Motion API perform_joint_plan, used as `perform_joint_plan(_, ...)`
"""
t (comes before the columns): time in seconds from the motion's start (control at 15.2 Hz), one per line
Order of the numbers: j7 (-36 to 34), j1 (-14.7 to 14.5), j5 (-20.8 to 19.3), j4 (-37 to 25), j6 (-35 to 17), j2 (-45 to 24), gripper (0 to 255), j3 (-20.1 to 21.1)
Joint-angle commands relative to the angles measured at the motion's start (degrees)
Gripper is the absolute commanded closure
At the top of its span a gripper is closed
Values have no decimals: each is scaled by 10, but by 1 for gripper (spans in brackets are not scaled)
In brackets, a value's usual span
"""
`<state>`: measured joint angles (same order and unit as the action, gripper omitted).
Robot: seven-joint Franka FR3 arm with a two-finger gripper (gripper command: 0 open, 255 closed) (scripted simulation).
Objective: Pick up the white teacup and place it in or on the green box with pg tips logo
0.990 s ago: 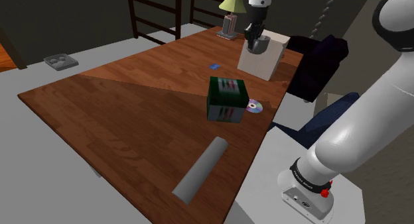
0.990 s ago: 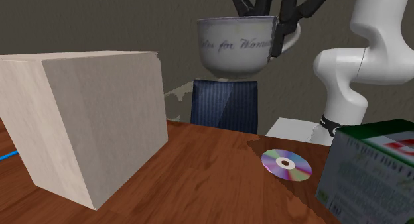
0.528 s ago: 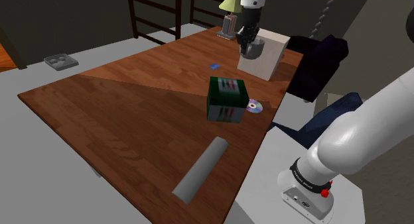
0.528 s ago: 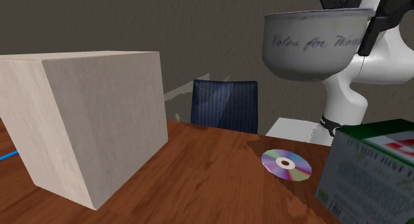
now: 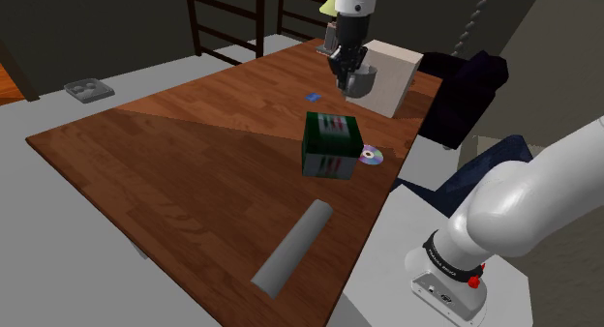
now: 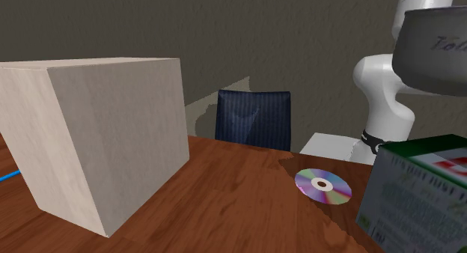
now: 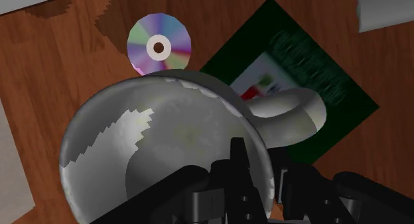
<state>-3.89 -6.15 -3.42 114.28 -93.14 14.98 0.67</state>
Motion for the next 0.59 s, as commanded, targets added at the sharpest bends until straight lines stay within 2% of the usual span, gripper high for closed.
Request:
perform_joint_plan(0.0,-31,-13,9,3,4,5,255,20)
perform_joint_plan(0.13,-60,-25,17,7,8,11,255,38)
perform_joint_plan(0.53,-61,-25,17,54,-39,12,255,38)
